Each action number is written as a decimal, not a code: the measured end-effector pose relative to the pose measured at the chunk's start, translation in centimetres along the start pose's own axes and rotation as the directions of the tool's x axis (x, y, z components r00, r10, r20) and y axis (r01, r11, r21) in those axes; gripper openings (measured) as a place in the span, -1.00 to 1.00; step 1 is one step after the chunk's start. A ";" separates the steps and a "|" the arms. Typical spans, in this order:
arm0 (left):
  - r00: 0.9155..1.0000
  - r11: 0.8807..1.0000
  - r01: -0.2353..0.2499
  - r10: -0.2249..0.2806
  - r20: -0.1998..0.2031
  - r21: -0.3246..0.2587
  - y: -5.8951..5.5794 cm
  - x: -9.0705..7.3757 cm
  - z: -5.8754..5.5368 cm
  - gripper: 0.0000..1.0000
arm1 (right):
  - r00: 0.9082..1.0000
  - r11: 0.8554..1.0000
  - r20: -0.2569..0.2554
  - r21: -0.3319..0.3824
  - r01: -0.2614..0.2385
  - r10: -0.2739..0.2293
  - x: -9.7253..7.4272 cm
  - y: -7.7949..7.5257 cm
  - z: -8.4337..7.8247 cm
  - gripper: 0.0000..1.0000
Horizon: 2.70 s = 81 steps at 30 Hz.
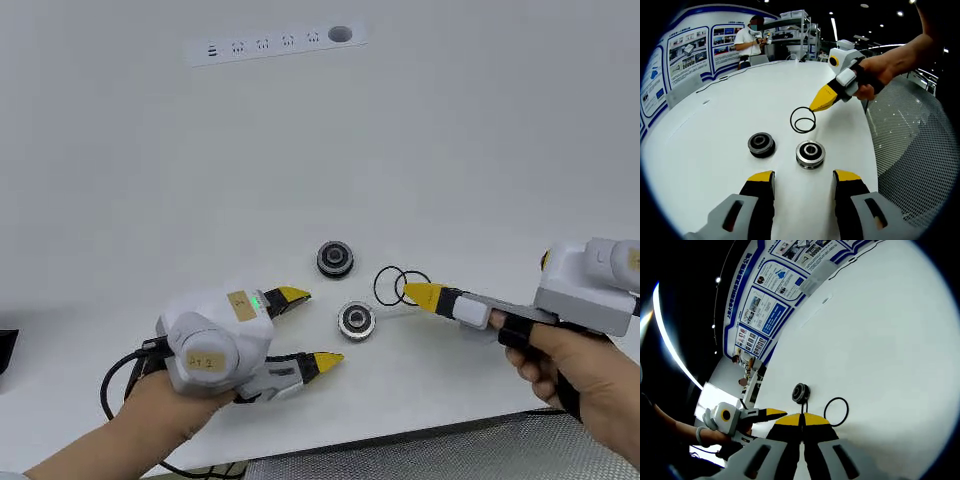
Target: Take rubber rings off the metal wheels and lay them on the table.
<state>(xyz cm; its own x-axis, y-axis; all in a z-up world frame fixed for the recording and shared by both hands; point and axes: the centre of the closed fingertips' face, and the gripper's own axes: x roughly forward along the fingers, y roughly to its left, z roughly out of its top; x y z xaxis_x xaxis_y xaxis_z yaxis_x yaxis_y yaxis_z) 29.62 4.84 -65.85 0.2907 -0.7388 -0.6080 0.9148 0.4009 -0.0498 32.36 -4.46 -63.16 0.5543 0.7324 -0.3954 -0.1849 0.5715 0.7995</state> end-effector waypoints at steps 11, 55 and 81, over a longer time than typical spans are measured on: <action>1.000 1.000 -0.003 0.003 -0.003 -0.004 0.1 -0.1 -0.1 -0.05 | 0.996 0.996 0.005 0.013 0.089 -0.089 -0.3 -2.5 -0.1 -0.96; 0.991 0.993 -0.109 0.113 0.077 -0.044 5.0 0.3 3.4 -0.41 | 0.996 0.972 -0.056 -0.227 0.060 -0.075 3.4 -0.1 0.9 -0.73; 0.995 0.995 -0.097 0.097 0.028 0.014 6.7 3.2 4.0 -0.64 | 0.996 0.975 -0.082 -0.221 0.026 -0.046 5.0 0.4 0.8 -0.74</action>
<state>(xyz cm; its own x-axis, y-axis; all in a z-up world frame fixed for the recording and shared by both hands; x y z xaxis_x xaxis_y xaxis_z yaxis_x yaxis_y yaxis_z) 37.78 2.99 -64.92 0.3858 -0.7114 -0.5874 0.8858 0.4635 0.0204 35.72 -0.88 -64.43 0.4933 0.7336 -0.4673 -0.3450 0.6582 0.6691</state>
